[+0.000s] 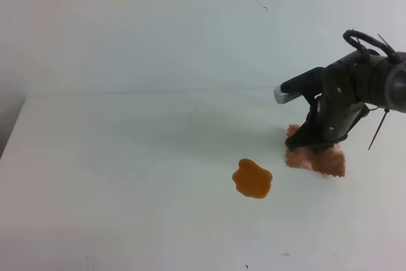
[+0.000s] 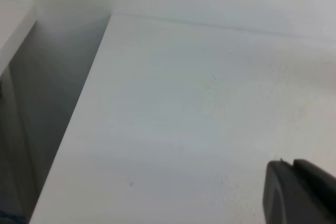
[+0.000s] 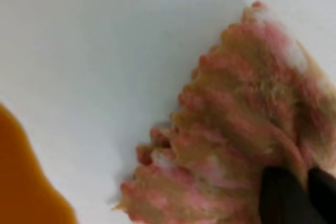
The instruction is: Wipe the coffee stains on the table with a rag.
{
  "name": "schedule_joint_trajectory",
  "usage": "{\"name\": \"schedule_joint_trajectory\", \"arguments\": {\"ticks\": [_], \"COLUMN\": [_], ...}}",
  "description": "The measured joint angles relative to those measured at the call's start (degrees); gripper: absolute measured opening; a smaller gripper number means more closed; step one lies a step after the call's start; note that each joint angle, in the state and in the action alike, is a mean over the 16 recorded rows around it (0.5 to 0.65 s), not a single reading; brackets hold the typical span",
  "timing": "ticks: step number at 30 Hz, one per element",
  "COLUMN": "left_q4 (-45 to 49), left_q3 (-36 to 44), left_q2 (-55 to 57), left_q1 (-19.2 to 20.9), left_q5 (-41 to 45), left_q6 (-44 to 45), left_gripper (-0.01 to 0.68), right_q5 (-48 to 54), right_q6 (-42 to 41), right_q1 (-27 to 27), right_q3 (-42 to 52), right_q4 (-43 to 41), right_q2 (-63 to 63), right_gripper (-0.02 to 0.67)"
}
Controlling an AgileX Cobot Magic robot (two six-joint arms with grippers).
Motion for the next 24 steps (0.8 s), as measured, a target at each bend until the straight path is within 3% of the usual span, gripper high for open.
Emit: {"name": "schedule_joint_trajectory", "arguments": {"ticks": [7,13,24], "left_q4": [0.0,0.0,0.0], "left_q3": [0.0,0.0,0.0], "left_q2": [0.0,0.0,0.0], "left_q1": [0.0,0.0,0.0], "left_q5": [0.0,0.0,0.0], "left_q6": [0.0,0.0,0.0], "left_gripper": [-0.003,-0.003,-0.003], "right_q5": [2.4,4.4,8.8], "right_q6": [-3.6,-6.3,-10.1], "right_q1": [0.5,4.3,16.6], "right_q3": [-5.0,-9.2,-12.0], "right_q4": [10.4,17.6,17.7], "right_q2": [4.9,8.2,10.8], "right_gripper": [0.033,0.039,0.041]}}
